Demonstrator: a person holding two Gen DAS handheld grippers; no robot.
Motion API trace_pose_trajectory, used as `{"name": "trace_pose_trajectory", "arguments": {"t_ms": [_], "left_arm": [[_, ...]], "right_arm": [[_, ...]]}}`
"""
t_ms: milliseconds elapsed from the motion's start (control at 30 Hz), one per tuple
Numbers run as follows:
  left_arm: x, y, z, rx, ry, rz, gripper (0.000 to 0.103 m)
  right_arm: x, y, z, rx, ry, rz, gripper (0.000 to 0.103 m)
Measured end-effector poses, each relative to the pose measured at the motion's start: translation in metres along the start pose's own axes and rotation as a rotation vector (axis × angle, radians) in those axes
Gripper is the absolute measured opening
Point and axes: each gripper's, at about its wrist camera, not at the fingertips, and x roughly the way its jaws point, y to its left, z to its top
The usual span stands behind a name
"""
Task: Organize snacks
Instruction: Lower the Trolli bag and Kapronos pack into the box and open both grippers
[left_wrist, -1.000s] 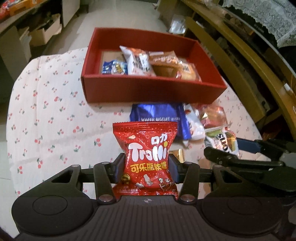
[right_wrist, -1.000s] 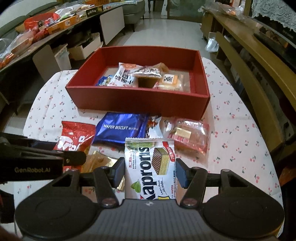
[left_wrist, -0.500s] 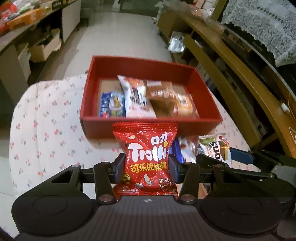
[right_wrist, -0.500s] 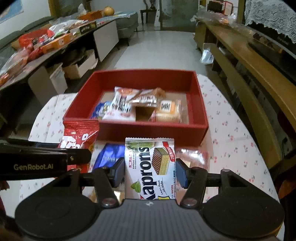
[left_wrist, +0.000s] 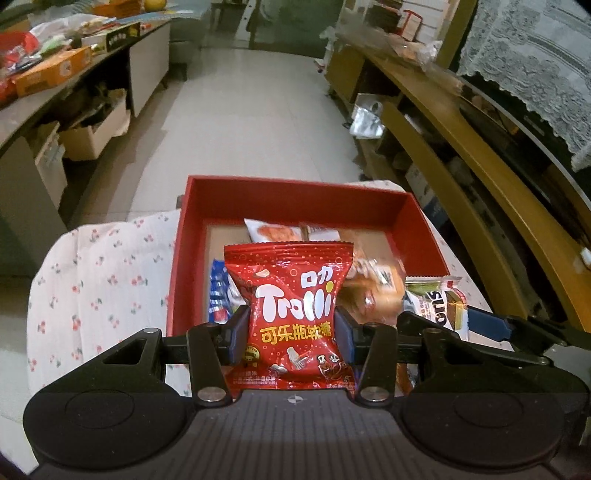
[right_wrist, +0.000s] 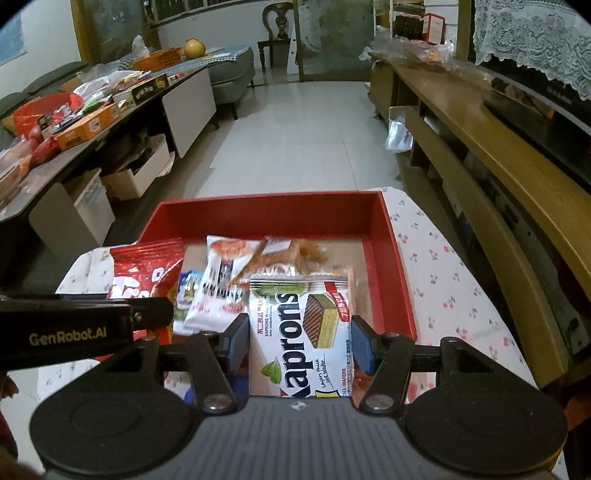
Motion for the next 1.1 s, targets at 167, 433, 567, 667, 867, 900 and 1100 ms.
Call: {"name": "trace_pose_trajectory", "arguments": {"t_ms": [167, 433, 567, 667, 867, 900, 1100], "left_arm": [[0.013, 0.001, 0.011, 0.004, -0.002, 0.026, 0.054], [0.034, 0.001, 0.021, 0.019, 0.002, 0.074, 0.054], [0.044, 0.001, 0.024, 0.015, 0.011, 0.087, 0.054], [0.052, 0.001, 0.024, 0.018, 0.019, 0.102, 0.054], [0.064, 0.001, 0.021, 0.022, 0.046, 0.117, 0.054], [0.065, 0.001, 0.021, 0.022, 0.049, 0.118, 0.054], [0.071, 0.001, 0.018, 0.029, 0.068, 0.131, 0.055]], "right_arm": [[0.018, 0.001, 0.012, 0.005, -0.003, -0.016, 0.073], [0.044, 0.002, 0.021, -0.004, 0.005, -0.05, 0.073], [0.054, 0.002, 0.023, -0.014, 0.012, -0.068, 0.073], [0.062, 0.001, 0.023, -0.018, 0.018, -0.074, 0.073], [0.074, 0.003, 0.021, -0.044, 0.033, -0.094, 0.073], [0.076, 0.002, 0.021, -0.045, 0.033, -0.097, 0.073], [0.081, 0.003, 0.019, -0.058, 0.043, -0.102, 0.073]]}}
